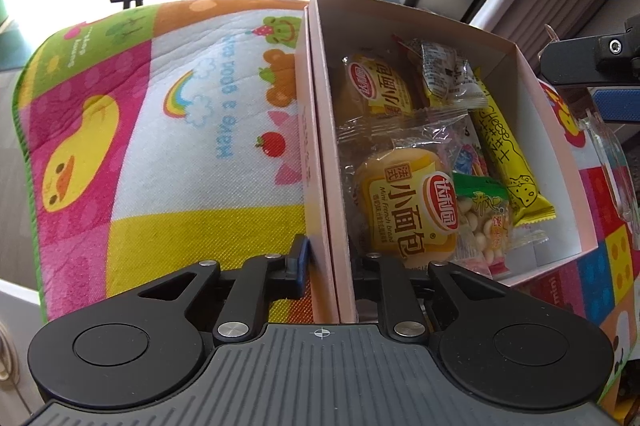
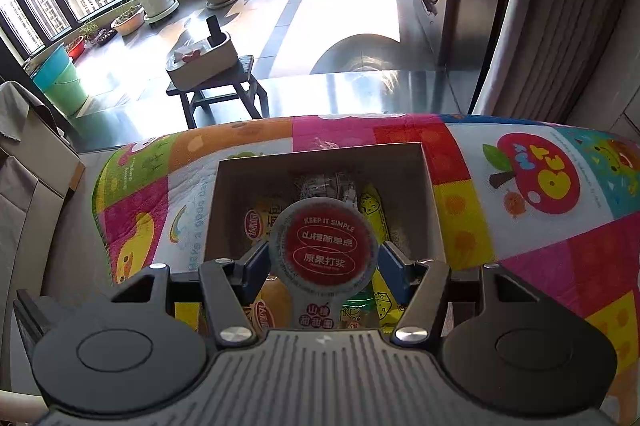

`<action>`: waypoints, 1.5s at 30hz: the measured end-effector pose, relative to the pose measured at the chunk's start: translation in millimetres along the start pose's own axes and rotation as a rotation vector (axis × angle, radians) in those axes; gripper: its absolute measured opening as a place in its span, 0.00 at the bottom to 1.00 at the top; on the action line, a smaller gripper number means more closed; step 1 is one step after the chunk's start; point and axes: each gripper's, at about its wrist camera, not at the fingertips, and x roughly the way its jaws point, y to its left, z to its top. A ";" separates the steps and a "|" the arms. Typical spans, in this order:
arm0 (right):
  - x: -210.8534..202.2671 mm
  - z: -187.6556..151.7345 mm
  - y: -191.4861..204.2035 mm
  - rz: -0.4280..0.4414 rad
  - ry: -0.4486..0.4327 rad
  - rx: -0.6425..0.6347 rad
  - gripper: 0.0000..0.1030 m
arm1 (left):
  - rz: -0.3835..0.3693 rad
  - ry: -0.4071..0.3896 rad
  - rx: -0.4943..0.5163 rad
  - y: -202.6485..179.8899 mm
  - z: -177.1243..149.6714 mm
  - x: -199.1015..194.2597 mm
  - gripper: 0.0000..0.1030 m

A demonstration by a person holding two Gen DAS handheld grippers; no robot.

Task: Organize objects
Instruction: 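Lower the lid packet into the box and open the right gripper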

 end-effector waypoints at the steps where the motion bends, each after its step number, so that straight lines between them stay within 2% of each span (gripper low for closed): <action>1: 0.9 -1.1 0.2 0.000 0.000 -0.001 0.58 | -0.002 0.000 -0.001 0.3 0.0 -0.1 0.19; 16: 8.3 -21.9 -6.3 -0.049 0.023 -0.041 0.58 | -0.014 0.000 -0.002 1.7 0.6 -0.2 0.20; 21: 20.0 -33.9 -12.7 0.043 0.118 0.005 0.58 | -0.021 0.004 0.001 2.4 1.8 0.5 0.20; 28: 45.6 -31.9 -18.1 0.081 0.199 0.109 0.55 | -0.022 0.004 0.001 2.9 1.6 0.5 0.20; 31: 59.7 -29.8 -14.8 0.070 0.231 0.092 0.45 | -0.023 0.002 -0.003 3.1 1.5 0.7 0.20; 33: 66.6 -30.0 -13.1 0.075 0.251 0.089 0.32 | -0.022 0.001 -0.005 2.8 1.4 1.0 0.20; 34: 68.0 -30.3 -12.4 0.077 0.256 0.089 0.29 | -0.022 0.001 -0.006 2.7 1.3 1.3 0.20; 39: 64.2 -28.8 -12.9 0.047 0.223 0.058 0.22 | -0.021 0.003 -0.008 2.5 0.9 1.4 0.20; 45: 64.5 -21.8 -22.3 0.017 0.186 0.046 0.21 | -0.017 0.000 -0.012 1.7 1.5 1.3 0.20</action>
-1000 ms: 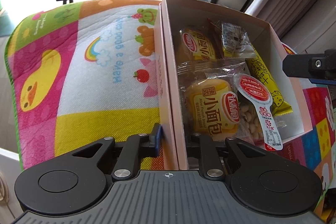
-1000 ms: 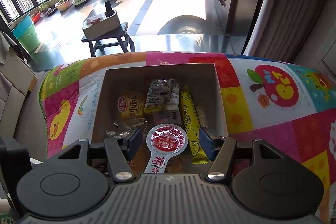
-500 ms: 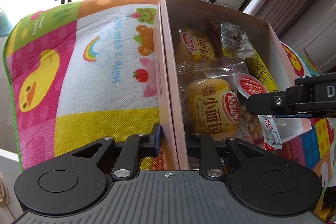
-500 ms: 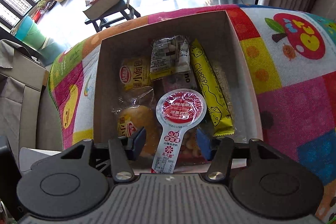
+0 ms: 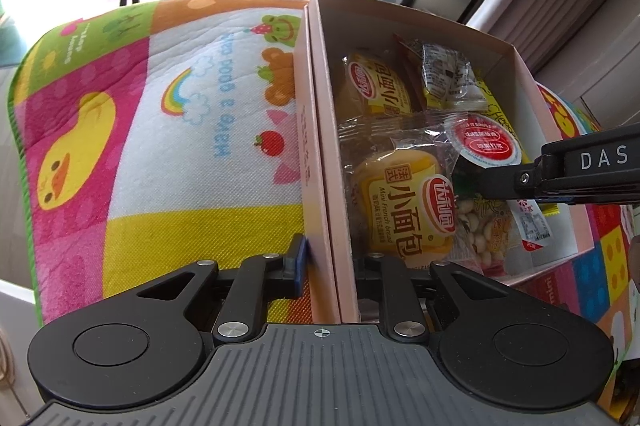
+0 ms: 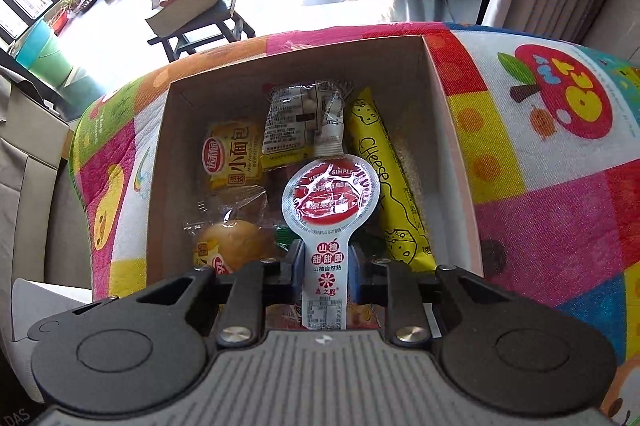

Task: Organize objects
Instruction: 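Lower the lid packet into the box and open the right gripper, then withdraw the right gripper while the left gripper releases the box wall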

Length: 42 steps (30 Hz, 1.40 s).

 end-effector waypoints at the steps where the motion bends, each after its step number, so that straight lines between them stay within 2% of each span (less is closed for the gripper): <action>1: 0.0 0.3 -0.7 0.002 -0.003 0.001 0.21 | 0.001 0.000 0.000 -0.4 0.2 0.1 0.20; 8: -0.7 -2.3 -3.1 0.016 -0.008 -0.006 0.21 | 0.003 0.000 -0.002 -0.5 0.2 0.3 0.19; 13: -10.5 -7.5 -0.5 0.004 -0.047 -0.070 0.22 | 0.012 0.000 -0.001 -1.8 -0.3 0.1 0.19; 19: -32.7 -13.1 -8.6 -0.049 -0.127 -0.136 0.22 | 0.025 0.002 0.007 -3.6 -0.8 0.5 0.18; 23: -45.5 -19.4 -28.2 -0.133 -0.185 -0.146 0.21 | 0.041 0.004 0.007 -6.3 0.5 0.4 0.17; 26: -42.7 -26.6 -46.3 -0.192 -0.176 -0.156 0.22 | 0.062 0.004 0.005 -9.2 2.2 1.1 0.17; 28: -39.5 -31.9 -58.5 -0.185 -0.154 -0.145 0.23 | 0.078 0.004 0.007 -11.9 3.4 2.1 0.17; 32: -38.0 -40.7 -71.3 -0.152 -0.152 -0.150 0.24 | 0.111 0.000 0.030 -25.6 7.0 6.2 0.17; 34: -37.2 -40.7 -76.6 -0.130 -0.154 -0.149 0.22 | 0.109 0.006 0.018 -33.7 9.9 9.2 0.16; 35: -37.9 -39.8 -78.9 -0.113 -0.161 -0.155 0.18 | 0.098 0.011 0.018 -41.2 12.5 11.8 0.16; 36: -39.1 -38.6 -80.7 -0.113 -0.175 -0.166 0.19 | 0.092 0.013 0.024 -47.6 14.9 14.2 0.17; 38: -38.1 -31.6 -88.5 -0.171 -0.210 -0.201 0.19 | 0.095 -0.002 0.058 -69.5 24.2 22.4 0.16; 40: -36.0 -19.5 -109.5 -0.167 -0.215 -0.173 0.19 | 0.092 -0.035 0.075 -84.7 33.6 29.9 0.16; 42: -34.2 -9.0 -130.4 -0.173 -0.216 -0.156 0.18 | 0.125 -0.070 0.104 -99.4 44.7 41.6 0.13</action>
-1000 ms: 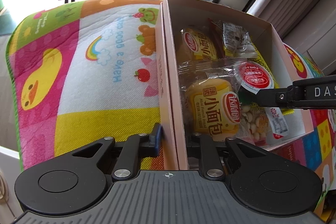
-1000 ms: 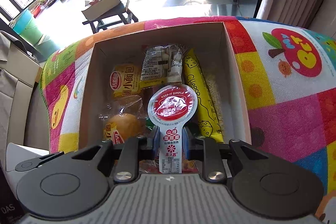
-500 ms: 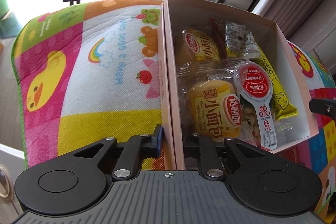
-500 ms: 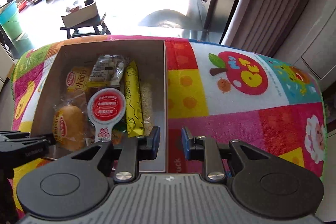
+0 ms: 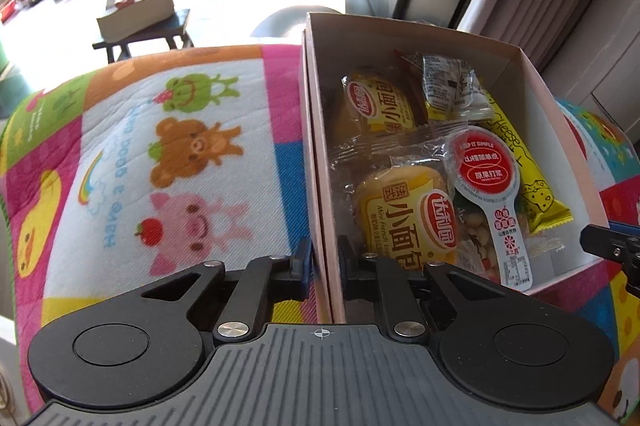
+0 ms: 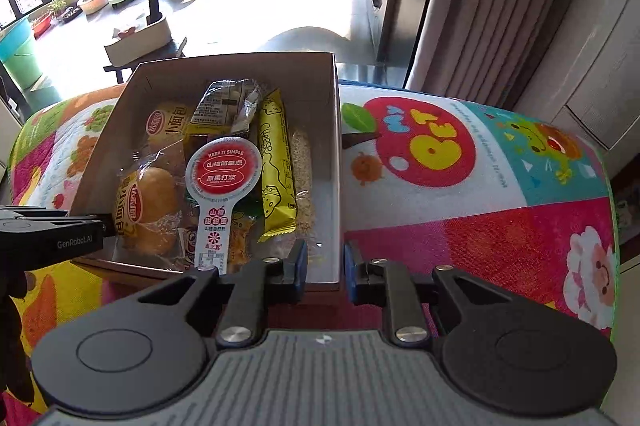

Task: Organize objects
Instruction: 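Withdraw the right gripper while the left gripper releases the box wall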

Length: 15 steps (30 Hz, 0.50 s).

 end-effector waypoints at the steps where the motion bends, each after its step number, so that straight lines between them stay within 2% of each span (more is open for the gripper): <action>1: 2.2 1.7 -8.0 -0.014 -0.001 -0.001 0.18 | 0.033 -0.004 0.016 -3.7 3.2 4.7 0.17; 3: 3.8 2.2 -21.1 0.032 -0.004 -0.001 0.22 | 0.085 -0.025 -0.023 -1.9 9.8 9.8 0.33; 5: 4.8 -1.0 -20.7 0.031 -0.025 -0.063 0.26 | 0.115 -0.026 -0.086 8.4 10.6 11.7 0.63; 7: 5.9 -3.7 -16.8 0.021 -0.052 -0.123 0.28 | 0.085 -0.039 -0.101 19.4 6.8 13.5 0.75; 9: 9.8 -4.7 -15.4 0.020 -0.054 -0.140 0.28 | 0.041 -0.061 -0.095 25.4 3.2 12.1 0.79; 10: 11.8 -5.0 -15.2 0.018 -0.055 -0.139 0.28 | 0.045 -0.066 -0.084 24.3 2.2 10.0 0.82; 13: 6.1 -6.8 -16.6 0.027 -0.073 -0.117 0.28 | 0.086 -0.120 -0.055 20.4 -1.1 -4.1 0.80; 14: -1.4 -9.6 -18.9 0.048 -0.093 -0.097 0.33 | 0.082 -0.160 -0.047 18.5 -4.5 -14.5 0.79; 15: -9.7 -13.3 -21.2 0.063 -0.119 -0.079 0.43 | 0.078 -0.195 -0.040 17.1 -8.4 -23.8 0.78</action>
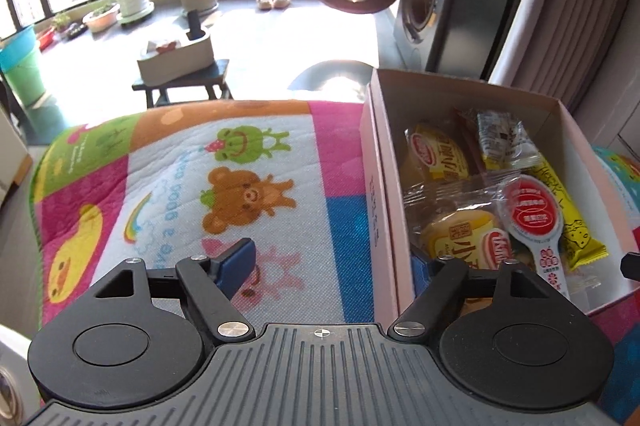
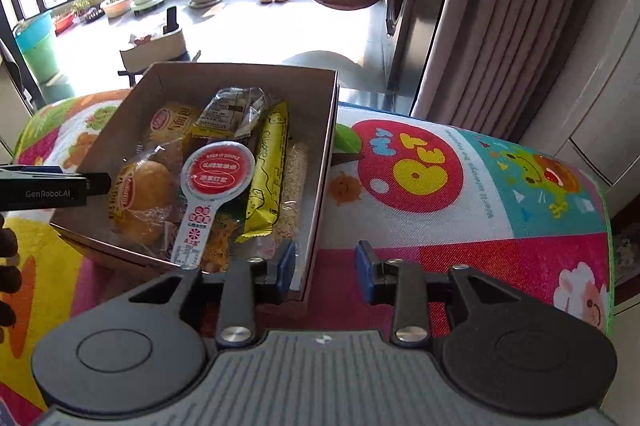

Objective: Organize objects

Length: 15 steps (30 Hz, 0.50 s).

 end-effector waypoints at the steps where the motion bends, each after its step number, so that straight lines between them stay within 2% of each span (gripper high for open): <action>1: -10.7 -4.0 0.1 0.002 -0.031 0.015 0.49 | -0.008 -0.044 0.014 -1.0 -3.3 -12.6 0.77; 2: -22.5 -9.5 0.9 -0.001 -0.065 0.029 0.59 | -0.013 -0.091 0.036 -2.9 -8.4 -28.8 0.77; 5: -57.6 -34.7 7.6 -0.023 -0.125 0.050 0.71 | -0.028 -0.191 0.056 -4.1 -30.8 -70.1 0.77; 8: -87.5 -75.8 15.9 -0.046 -0.133 0.102 0.89 | -0.080 -0.254 0.050 -3.0 -69.7 -111.9 0.77; 9: -94.9 -92.4 20.1 -0.053 -0.122 0.116 0.92 | -0.101 -0.260 0.048 -3.1 -86.7 -123.8 0.77; 11: -107.5 -127.2 30.1 -0.059 -0.097 0.130 1.00 | -0.146 -0.240 0.054 -6.1 -122.7 -139.3 0.77; 15: -112.2 -188.3 50.1 -0.092 -0.042 0.106 1.00 | -0.163 -0.123 0.102 -17.4 -189.1 -145.0 0.77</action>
